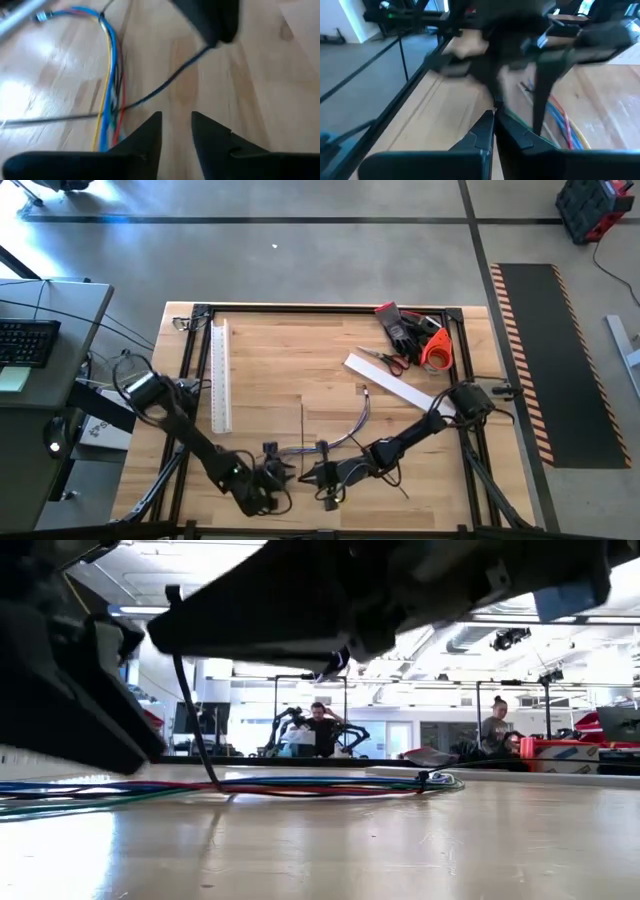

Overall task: Ziptie cables
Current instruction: Wrap the zip tie on the cable

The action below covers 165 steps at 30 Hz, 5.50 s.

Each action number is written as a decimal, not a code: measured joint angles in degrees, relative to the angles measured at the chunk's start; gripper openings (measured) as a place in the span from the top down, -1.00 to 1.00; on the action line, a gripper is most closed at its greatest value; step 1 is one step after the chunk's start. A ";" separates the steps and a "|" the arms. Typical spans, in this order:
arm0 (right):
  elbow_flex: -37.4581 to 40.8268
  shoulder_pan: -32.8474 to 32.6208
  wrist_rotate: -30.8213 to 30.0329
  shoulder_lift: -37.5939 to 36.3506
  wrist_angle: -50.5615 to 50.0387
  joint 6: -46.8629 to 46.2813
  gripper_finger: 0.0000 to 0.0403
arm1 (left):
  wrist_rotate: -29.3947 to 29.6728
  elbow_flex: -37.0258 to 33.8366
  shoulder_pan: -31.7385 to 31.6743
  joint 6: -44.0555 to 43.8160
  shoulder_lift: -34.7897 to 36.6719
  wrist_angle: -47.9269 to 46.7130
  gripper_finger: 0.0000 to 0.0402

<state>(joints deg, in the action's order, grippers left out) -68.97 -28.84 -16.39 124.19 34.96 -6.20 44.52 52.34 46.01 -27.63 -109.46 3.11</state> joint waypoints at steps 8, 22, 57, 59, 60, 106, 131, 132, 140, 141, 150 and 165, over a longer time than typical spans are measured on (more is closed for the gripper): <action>0.00 0.37 0.41 -0.18 -0.71 -1.49 1.00 | 11.44 0.11 0.05 1.18 -9.13 17.62 0.27; 0.00 0.35 0.08 -0.53 -0.87 -2.80 1.00 | 17.62 0.17 3.52 4.40 -7.95 22.10 0.33; -0.07 -1.53 -5.00 -11.81 -19.27 -5.21 0.47 | 3.29 0.26 -2.28 0.80 -8.34 26.83 1.00; -0.07 -0.74 -1.93 -11.48 -17.70 -6.68 0.55 | 1.19 0.27 -3.00 0.78 -8.34 26.81 1.00; -0.07 -0.09 -1.00 -11.17 -17.87 -7.81 0.60 | 0.14 0.28 -3.27 0.78 -8.34 26.79 1.00; 0.00 -2.19 -2.86 -7.65 -21.56 -6.03 0.96 | -1.95 0.31 -3.99 -1.27 -8.34 26.25 1.00; 0.00 0.98 2.56 -4.82 -15.45 -12.81 0.90 | -2.38 0.31 -3.95 -1.67 -8.30 26.24 1.00; 0.00 1.00 2.26 -4.82 -15.50 -12.53 0.94 | -2.35 0.31 -3.95 -1.87 -8.30 26.19 1.00; -0.02 -1.63 -3.29 -4.82 -15.58 -8.28 1.00 | 3.89 0.31 -2.02 3.30 -8.27 30.63 0.92; 0.00 -2.05 -3.71 -4.82 -15.66 -8.06 1.00 | 4.71 0.31 -1.77 3.30 -8.26 30.71 0.90; 0.09 -3.15 -6.23 -4.82 -16.06 -7.69 1.00 | 8.03 0.28 -1.14 3.47 -8.25 30.73 0.96; 0.19 4.04 -10.11 -10.20 -35.96 -16.49 0.72 | 1.36 0.24 -3.25 1.22 -8.23 30.42 1.00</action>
<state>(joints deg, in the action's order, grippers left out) -68.78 -24.79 -26.50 113.99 -1.00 -22.69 45.88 52.58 42.76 -26.42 -117.69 33.54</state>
